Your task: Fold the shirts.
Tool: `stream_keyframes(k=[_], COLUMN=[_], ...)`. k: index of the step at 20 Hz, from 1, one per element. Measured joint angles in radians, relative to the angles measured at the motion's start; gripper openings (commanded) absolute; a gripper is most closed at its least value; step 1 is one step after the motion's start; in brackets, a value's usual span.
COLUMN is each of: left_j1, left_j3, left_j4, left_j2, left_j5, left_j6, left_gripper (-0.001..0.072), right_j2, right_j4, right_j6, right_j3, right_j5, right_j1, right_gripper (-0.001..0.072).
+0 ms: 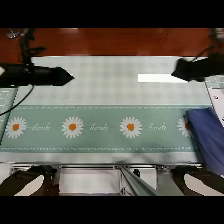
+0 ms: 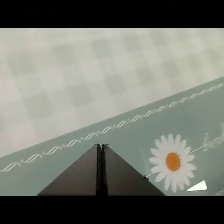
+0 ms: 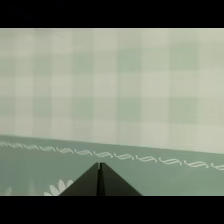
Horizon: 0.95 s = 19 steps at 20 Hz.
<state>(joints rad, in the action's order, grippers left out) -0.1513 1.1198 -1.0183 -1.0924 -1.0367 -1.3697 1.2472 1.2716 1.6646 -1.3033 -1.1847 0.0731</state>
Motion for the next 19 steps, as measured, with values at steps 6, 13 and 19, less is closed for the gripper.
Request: stream_keyframes(k=[6, 13, 19], left_j1=[-0.005, 0.005, 0.005], left_j3=[-0.018, -0.021, -0.021], left_j4=[-0.226, -0.274, -0.281], left_j2=[-0.131, -0.159, -0.161], left_j5=[-0.011, -0.039, -0.044], left_j6=[-0.176, -0.209, -0.213], left_gripper=[0.0027, 0.0028, 0.0028], right_j2=[0.145, 0.171, 0.174], right_j4=[0.317, 0.384, 0.394], right_j6=[0.172, 0.211, 0.214], right_j3=[0.08, 0.098, 0.099], right_j5=[0.021, 0.019, 0.018], right_j1=[0.196, 0.226, 0.229], right_gripper=[0.0023, 0.0023, 0.0023])
